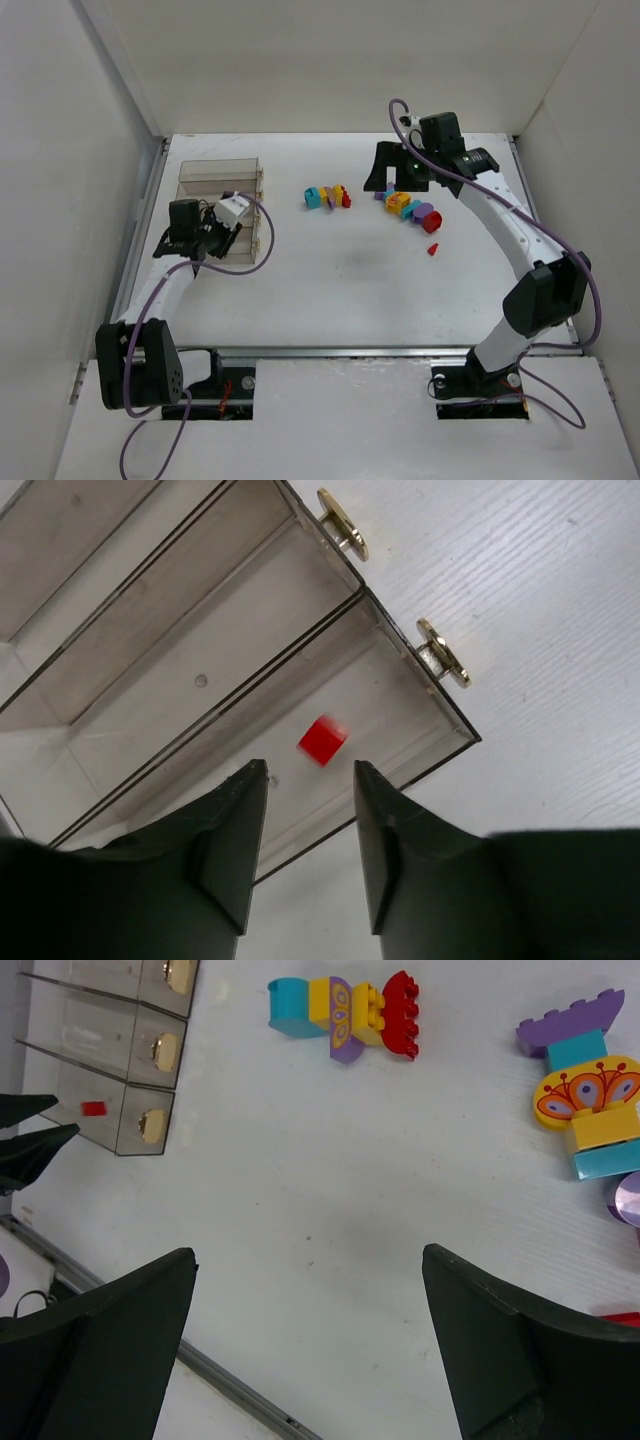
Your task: Sort the legos into containers by color
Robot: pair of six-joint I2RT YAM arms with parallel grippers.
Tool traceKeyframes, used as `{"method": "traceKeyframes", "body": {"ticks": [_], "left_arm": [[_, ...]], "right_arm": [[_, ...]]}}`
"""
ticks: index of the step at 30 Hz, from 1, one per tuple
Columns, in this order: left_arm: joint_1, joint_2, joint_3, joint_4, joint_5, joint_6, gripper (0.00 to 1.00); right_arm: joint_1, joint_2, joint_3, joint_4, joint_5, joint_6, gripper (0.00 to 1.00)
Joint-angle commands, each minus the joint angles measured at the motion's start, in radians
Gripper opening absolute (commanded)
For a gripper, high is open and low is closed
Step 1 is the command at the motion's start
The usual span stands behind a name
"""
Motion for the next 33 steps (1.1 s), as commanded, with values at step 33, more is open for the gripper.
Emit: {"method": "traceKeyframes", "body": {"ticks": [33], "left_arm": [[-0.1, -0.029, 0.252, -0.023, 0.13, -0.267, 0.53]], "right_arm": [[-0.305, 0.032, -0.507, 0.166, 0.333, 0.257, 0.62]]}}
